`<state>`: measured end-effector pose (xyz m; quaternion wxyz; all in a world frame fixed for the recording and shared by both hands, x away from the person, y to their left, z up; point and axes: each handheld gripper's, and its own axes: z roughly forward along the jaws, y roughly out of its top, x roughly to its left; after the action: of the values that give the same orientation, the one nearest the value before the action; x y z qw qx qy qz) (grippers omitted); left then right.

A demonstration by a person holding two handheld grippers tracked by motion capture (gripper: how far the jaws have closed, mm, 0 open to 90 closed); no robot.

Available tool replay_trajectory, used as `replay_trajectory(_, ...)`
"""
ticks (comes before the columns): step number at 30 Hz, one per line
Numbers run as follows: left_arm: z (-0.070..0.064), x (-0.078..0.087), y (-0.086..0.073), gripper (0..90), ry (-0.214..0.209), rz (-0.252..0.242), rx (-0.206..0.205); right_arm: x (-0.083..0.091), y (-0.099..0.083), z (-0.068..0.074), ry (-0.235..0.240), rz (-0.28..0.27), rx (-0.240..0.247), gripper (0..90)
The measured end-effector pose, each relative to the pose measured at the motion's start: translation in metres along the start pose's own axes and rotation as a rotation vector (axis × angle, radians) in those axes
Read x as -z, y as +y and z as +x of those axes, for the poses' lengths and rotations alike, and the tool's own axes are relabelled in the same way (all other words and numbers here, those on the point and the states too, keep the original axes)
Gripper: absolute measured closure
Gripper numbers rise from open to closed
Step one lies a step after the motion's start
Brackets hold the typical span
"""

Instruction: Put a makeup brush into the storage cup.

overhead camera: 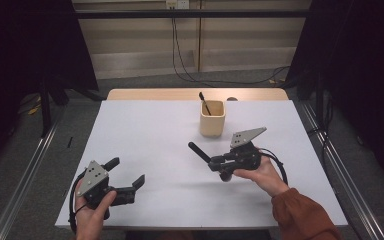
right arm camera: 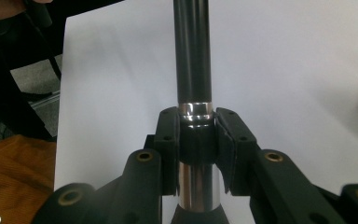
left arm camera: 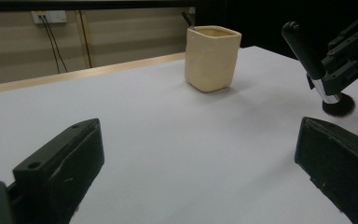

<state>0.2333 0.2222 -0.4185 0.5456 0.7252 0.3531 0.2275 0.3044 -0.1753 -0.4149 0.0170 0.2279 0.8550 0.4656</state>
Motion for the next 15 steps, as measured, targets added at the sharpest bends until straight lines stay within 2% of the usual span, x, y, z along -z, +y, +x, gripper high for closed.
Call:
replay_trajectory(8,-0.005,-0.012,0.005,1.5,-0.046,0.037,-0.022,-0.005,0.006,0.005,0.018,0.061,0.03,72.3)
replay_trajectory(15,-0.01,-0.024,0.011,2.2,-0.091,0.071,-0.048,-0.008,0.008,0.006,0.028,0.094,0.029,72.3)
